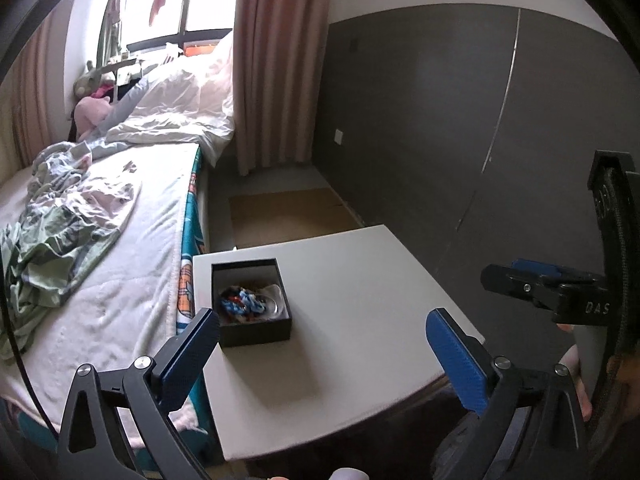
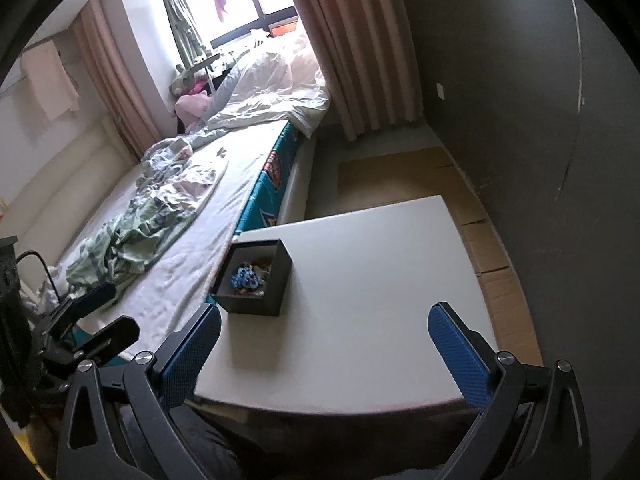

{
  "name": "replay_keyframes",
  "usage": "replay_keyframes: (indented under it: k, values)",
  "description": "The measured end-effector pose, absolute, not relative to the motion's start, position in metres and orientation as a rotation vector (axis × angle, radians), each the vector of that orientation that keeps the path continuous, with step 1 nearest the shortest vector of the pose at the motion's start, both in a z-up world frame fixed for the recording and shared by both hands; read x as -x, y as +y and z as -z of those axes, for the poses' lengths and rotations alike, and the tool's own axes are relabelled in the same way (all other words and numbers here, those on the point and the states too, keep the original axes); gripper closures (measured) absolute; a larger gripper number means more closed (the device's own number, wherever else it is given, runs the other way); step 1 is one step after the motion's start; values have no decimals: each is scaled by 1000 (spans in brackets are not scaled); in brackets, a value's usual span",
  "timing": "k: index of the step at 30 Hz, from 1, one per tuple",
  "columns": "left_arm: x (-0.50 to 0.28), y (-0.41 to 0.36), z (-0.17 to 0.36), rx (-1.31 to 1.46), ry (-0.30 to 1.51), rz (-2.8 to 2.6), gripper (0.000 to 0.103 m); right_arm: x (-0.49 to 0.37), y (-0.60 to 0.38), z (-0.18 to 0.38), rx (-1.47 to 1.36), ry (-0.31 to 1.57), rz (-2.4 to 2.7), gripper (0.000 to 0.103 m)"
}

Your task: Organize jewelry

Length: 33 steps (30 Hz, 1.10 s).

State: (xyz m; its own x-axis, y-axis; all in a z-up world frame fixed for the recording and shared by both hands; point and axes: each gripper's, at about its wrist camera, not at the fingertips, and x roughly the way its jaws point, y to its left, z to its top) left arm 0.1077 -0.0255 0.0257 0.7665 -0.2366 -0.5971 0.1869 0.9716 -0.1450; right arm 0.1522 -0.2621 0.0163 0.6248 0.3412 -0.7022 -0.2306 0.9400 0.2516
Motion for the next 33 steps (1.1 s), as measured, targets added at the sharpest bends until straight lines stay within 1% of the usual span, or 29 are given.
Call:
replay_keyframes:
  k: [16,20,25,33]
  values:
    - [-76,-10,4,87,612,145,0,-114,-262,17,-116,815,-322,0]
    - [-74,-11,4,72,599,143,1,-109,-264,13,-115,762,-310,0]
    - [-72,-10,6,86,570,126,1,-106,-264,11,-112,767,-291,0]
    - [-81,-4,11,116,598,103,1,-107,-260,7,-77,763,-281,0]
